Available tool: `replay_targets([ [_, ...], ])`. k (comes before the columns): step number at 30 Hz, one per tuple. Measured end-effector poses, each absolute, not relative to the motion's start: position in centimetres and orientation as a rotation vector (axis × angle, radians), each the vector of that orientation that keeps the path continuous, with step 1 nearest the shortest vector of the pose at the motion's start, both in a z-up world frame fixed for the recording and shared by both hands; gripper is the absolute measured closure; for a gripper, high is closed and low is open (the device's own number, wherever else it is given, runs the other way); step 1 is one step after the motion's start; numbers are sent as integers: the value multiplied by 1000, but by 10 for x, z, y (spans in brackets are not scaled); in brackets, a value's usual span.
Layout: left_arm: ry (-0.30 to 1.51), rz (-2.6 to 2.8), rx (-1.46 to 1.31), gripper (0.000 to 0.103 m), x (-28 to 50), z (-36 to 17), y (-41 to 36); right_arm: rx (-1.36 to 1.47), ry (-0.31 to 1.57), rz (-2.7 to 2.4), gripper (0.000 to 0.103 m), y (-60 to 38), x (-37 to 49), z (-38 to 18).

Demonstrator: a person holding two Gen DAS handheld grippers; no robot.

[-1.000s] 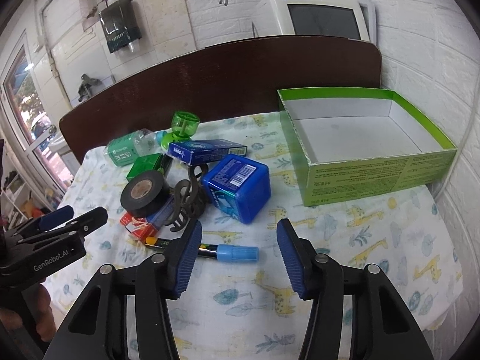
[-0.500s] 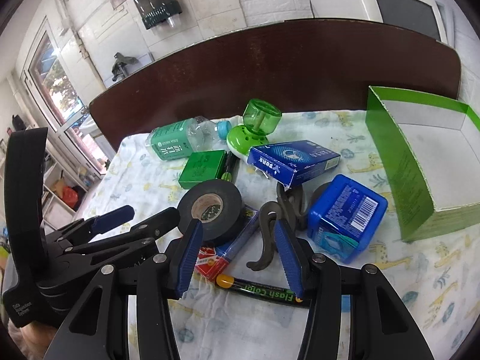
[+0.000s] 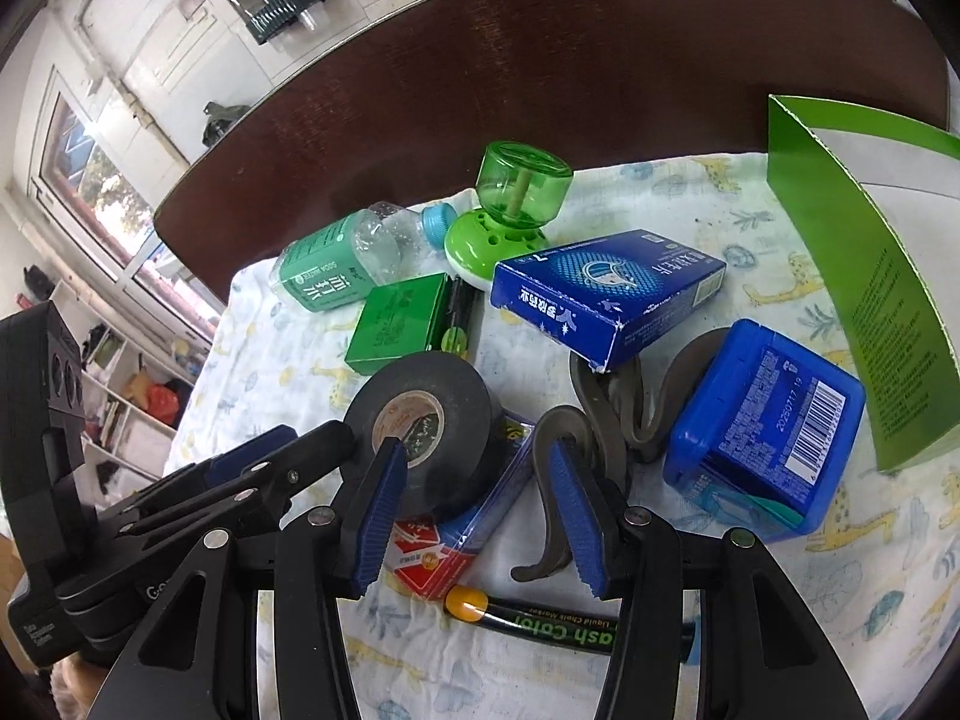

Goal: Organize rigid objects
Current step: 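Grasp the black electrical tape roll with the right gripper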

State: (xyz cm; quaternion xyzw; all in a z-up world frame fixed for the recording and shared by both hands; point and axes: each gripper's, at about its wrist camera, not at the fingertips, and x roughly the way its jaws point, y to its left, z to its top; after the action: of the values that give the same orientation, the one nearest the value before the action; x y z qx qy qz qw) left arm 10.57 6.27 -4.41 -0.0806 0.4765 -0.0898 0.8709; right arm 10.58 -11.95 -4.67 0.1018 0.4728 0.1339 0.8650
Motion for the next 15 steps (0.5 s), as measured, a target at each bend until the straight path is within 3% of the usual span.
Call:
replay_targets([
  [6, 1075, -288, -283, 60, 123, -51, 68, 291, 1023, 299, 51, -122, 122, -48],
  [15, 1087, -303, -151, 62, 127, -54, 38, 295, 979, 316, 51, -126, 107, -31],
])
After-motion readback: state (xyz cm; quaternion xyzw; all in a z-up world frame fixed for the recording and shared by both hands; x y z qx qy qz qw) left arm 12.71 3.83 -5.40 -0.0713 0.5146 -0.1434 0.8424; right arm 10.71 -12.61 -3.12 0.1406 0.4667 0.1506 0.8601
